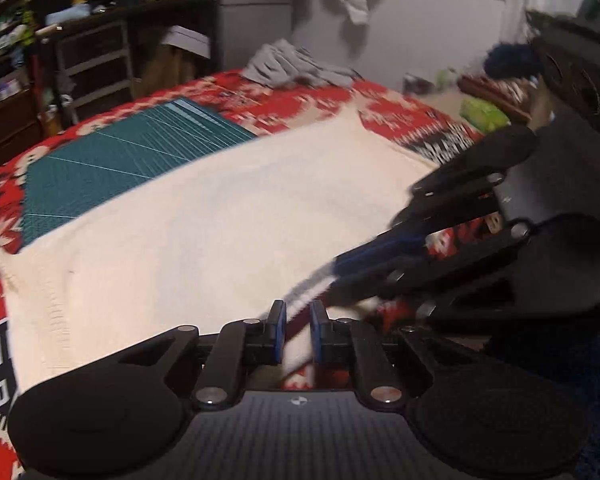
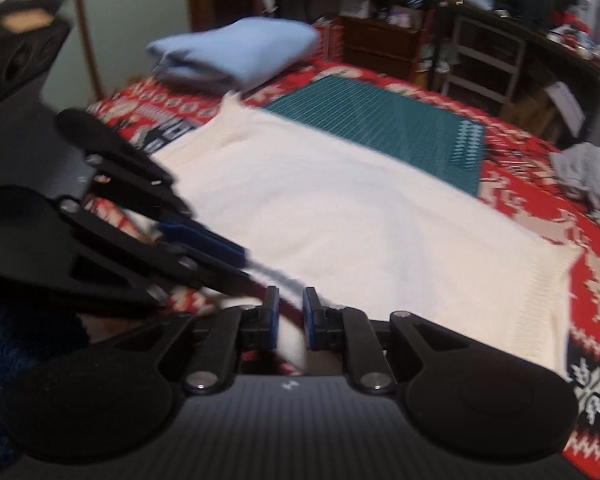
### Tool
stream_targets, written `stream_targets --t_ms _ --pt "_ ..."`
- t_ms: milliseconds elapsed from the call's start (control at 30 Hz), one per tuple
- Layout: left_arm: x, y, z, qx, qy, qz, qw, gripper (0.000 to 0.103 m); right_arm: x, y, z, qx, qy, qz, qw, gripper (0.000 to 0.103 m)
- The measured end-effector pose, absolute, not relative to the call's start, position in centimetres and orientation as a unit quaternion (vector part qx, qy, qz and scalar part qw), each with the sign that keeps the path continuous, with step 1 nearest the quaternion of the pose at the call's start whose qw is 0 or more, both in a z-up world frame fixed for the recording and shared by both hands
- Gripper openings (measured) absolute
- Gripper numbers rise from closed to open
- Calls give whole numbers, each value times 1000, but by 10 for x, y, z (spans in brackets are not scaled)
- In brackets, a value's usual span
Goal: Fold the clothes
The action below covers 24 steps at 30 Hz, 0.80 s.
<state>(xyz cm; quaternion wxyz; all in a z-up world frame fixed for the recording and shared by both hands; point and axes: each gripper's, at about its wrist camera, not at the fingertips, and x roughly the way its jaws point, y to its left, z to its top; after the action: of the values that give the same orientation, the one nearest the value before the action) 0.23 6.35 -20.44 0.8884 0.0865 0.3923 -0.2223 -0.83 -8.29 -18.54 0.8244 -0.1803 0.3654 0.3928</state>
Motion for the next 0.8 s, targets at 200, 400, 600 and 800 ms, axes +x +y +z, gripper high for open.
stream_targets --t_ms 200,400,600,800 --pt "-8 62 -205 118 391 -222 885 10 -23 -83 -186 -198 365 404 815 13" --pt "-9 83 -195 68 389 -199 897 10 -5 -115 -177 -135 375 361 843 13" --pt "-1 118 -198 -4 403 -152 902 10 7 -144 -183 -118 388 313 859 14" --pt "-14 148 -201 -78 407 -137 900 10 -1 -167 -185 -85 398 309 859 14"
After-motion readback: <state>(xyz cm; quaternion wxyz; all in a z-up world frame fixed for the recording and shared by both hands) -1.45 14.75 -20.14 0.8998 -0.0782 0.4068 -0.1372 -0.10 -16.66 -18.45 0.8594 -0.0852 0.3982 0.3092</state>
